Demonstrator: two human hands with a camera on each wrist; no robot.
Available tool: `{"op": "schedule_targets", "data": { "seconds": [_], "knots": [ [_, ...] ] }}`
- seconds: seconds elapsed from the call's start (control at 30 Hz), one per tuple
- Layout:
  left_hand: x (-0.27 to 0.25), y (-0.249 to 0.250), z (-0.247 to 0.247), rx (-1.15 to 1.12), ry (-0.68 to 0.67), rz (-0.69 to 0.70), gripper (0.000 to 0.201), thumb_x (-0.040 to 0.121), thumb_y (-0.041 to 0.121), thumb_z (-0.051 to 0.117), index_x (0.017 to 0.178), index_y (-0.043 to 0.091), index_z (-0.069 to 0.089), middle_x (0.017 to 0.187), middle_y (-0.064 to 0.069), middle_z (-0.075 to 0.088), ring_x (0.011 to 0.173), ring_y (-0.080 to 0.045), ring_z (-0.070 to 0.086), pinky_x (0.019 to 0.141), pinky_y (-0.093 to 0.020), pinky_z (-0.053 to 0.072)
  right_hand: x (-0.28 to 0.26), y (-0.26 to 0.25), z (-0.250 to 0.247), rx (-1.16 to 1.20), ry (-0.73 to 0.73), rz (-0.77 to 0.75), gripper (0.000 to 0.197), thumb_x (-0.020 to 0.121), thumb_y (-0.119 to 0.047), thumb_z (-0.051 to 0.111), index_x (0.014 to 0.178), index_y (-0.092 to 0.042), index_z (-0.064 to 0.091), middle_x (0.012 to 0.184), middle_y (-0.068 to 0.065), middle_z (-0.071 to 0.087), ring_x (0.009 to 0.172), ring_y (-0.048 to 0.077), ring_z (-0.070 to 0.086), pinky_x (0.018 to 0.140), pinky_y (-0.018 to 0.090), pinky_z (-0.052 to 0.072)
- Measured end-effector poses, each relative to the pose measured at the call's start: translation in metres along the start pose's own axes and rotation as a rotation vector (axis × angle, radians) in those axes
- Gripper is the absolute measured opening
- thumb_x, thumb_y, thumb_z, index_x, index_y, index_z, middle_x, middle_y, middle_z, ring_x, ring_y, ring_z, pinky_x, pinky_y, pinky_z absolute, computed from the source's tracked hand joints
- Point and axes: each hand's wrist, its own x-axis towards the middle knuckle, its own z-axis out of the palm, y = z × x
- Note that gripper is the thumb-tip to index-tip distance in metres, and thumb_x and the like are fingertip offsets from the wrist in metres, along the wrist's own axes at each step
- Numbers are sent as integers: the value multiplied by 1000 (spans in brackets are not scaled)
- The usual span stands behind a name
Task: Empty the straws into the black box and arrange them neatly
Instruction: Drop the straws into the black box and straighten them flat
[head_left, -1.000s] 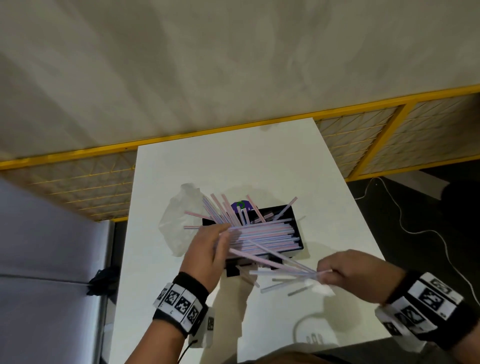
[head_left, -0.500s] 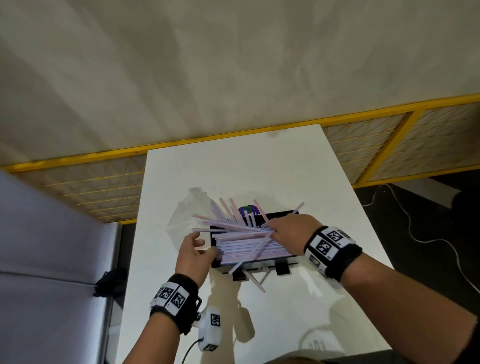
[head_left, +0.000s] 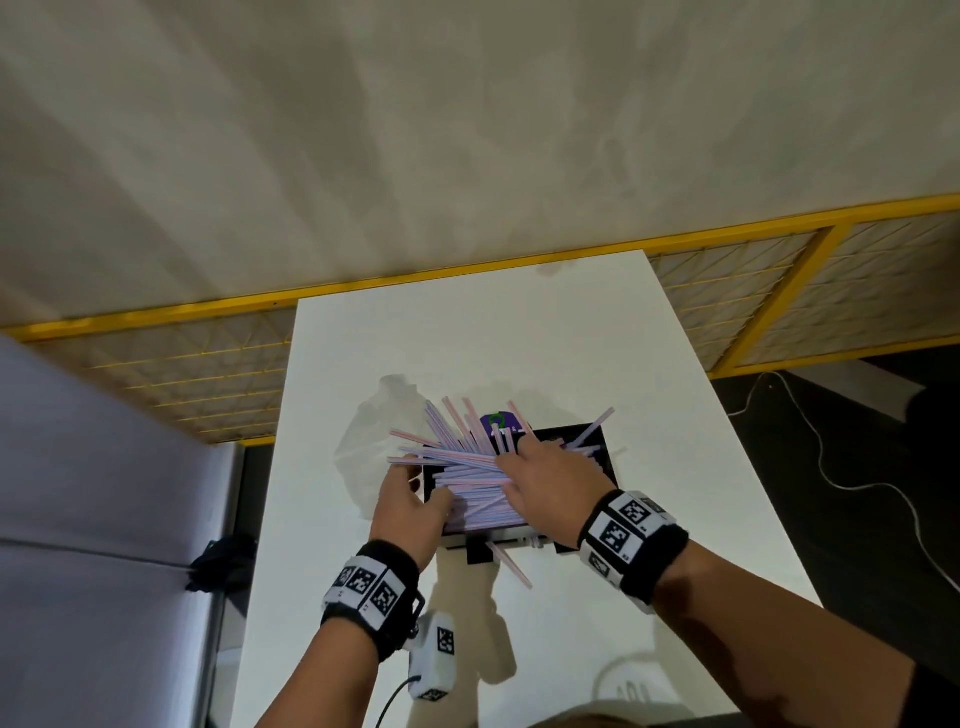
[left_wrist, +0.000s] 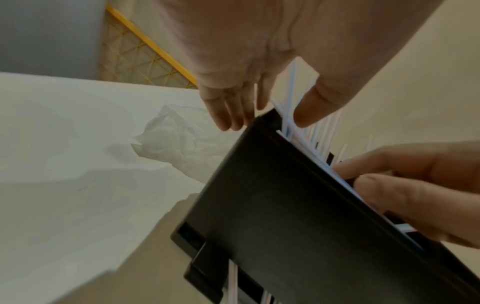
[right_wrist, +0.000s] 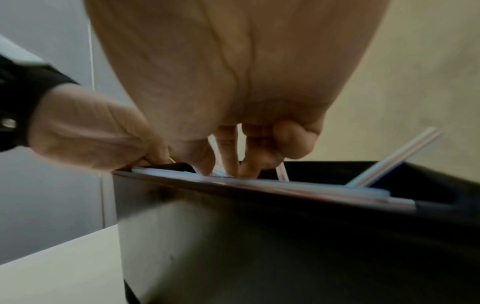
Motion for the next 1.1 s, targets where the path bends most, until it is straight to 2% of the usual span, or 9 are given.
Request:
{"op": "schedule_targets", "data": {
  "seconds": [0.1, 0.17, 0.27, 0.33, 0.47, 0.63, 0.83, 1.0, 1.1],
  "knots": [
    [-7, 0, -1, 185, 205, 45, 34, 84, 31, 74, 107, 24, 50, 107, 4, 52, 100, -18, 55, 84, -31, 44, 5, 4, 3, 3, -4, -8, 27, 108, -31, 38, 118, -14, 57, 111, 8, 56, 92, 29, 61, 63, 35, 36],
    [-15, 1, 2, 262, 307, 169, 36, 81, 36, 76, 101, 26, 48, 99, 12, 45, 95, -20, 51, 84, -32, 43, 8, 7, 2, 12, -14, -9, 25, 107, -31, 40, 117, -15, 57, 111, 8, 55, 93, 29, 60, 64, 36, 38],
    [-27, 1, 10, 364, 308, 332, 42, 79, 45, 76, 102, 31, 44, 97, 17, 41, 94, -15, 47, 84, -31, 43, 11, 9, -2, 29, -12, 8, 21, 106, -30, 45, 114, -15, 56, 114, 9, 53, 93, 29, 60, 69, 39, 49],
    [-29, -3, 14, 342, 302, 318, 45, 78, 51, 73, 106, 32, 45, 101, 21, 40, 99, -12, 44, 87, -30, 43, 11, 8, -5, 75, 7, 41, 24, 105, -33, 48, 116, -13, 55, 119, 10, 51, 92, 28, 61, 74, 41, 53],
    [-24, -9, 16, 215, 271, 167, 59, 83, 50, 73, 128, 20, 49, 118, 8, 45, 112, -16, 49, 99, -33, 44, 13, 7, -11, 197, 46, 133, 33, 103, -41, 51, 117, -12, 56, 117, 7, 51, 87, 28, 63, 71, 37, 52],
    [-12, -6, 11, 67, 187, 74, 46, 101, 44, 53, 138, 16, 46, 131, -1, 55, 117, -17, 57, 102, -39, 49, 15, 6, -7, 203, -66, 107, 20, 104, -34, 49, 111, -17, 58, 110, 3, 55, 94, 28, 62, 77, 40, 53],
    [15, -5, -10, 110, 169, 36, 18, 103, 44, 49, 94, 32, 59, 92, 10, 68, 89, -11, 65, 67, -19, 44, 9, 17, -4, 240, 4, 59, 11, 104, -14, 50, 100, -16, 60, 98, 1, 55, 88, 22, 56, 75, 38, 49],
    [27, -1, -15, 28, 163, 11, 15, 99, 43, 59, 95, 29, 62, 92, 3, 70, 83, -19, 70, 65, -25, 48, -4, 29, -5, 279, 23, 119, 8, 104, -22, 51, 99, -21, 57, 94, -4, 49, 75, 17, 51, 68, 33, 45],
    [29, 7, -12, 39, 103, 16, 16, 92, 45, 69, 100, 33, 62, 99, 7, 69, 76, 1, 68, 61, -12, 48, -9, 28, -6, 263, -36, 124, 15, 105, -27, 48, 105, -22, 61, 102, -3, 52, 85, 20, 58, 75, 35, 49]
  ]
}}
